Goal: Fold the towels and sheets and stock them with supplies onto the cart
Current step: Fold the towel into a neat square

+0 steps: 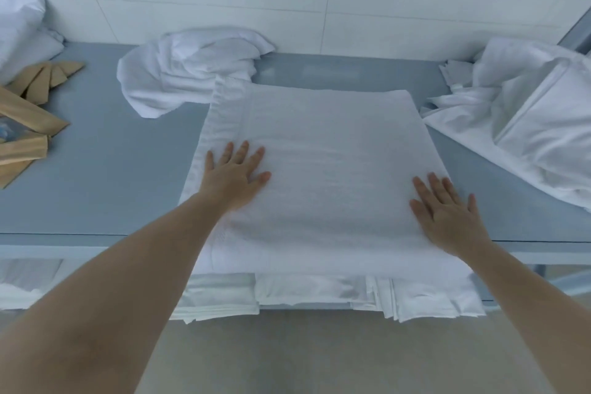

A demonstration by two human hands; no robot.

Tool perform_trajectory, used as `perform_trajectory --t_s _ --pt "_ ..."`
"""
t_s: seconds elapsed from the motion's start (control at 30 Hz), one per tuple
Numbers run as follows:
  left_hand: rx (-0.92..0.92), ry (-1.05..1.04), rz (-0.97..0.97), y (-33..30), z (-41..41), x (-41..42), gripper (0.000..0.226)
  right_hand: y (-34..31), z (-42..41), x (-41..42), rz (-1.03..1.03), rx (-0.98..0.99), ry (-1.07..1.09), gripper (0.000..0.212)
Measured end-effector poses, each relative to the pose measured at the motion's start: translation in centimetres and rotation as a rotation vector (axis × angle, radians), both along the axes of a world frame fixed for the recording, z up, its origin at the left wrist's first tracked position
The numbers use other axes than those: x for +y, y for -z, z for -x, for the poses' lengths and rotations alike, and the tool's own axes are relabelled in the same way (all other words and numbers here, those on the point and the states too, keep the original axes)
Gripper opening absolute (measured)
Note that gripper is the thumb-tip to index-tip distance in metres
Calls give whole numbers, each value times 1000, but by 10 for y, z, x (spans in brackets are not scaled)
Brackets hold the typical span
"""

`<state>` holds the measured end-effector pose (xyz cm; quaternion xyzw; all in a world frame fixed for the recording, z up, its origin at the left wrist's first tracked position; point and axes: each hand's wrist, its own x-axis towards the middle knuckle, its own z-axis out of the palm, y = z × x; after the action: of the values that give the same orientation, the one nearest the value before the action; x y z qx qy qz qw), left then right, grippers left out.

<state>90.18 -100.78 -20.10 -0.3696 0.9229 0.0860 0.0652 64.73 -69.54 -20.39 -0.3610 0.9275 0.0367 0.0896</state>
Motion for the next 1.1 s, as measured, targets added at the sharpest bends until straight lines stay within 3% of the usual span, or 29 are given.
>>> perform_trajectory --t_s 0.1,0.17,0.23,0.33,0.43,0.57,0.83,1.1 --pt "228 -4 53 -9 -16 33 45 -7 -26 22 168 138 -226 55" --pt "414 140 167 -12 -28 68 33 -8 -57 29 322 146 -428 55" --pt "534 300 260 -7 -38 104 31 -1 -86 29 339 159 -580 56" --pt "401 414 262 11 -46 141 51 15 -111 21 266 234 -642 65" --pt "241 382 261 32 -51 155 82 27 -123 14 228 247 -546 87" --pt "223 344 269 39 -47 156 103 35 -128 6 197 278 -476 103" --pt "58 333 303 35 -36 145 113 24 -131 -6 126 338 -424 104" --pt "92 322 374 32 -29 146 95 25 -144 -24 191 334 -348 98"
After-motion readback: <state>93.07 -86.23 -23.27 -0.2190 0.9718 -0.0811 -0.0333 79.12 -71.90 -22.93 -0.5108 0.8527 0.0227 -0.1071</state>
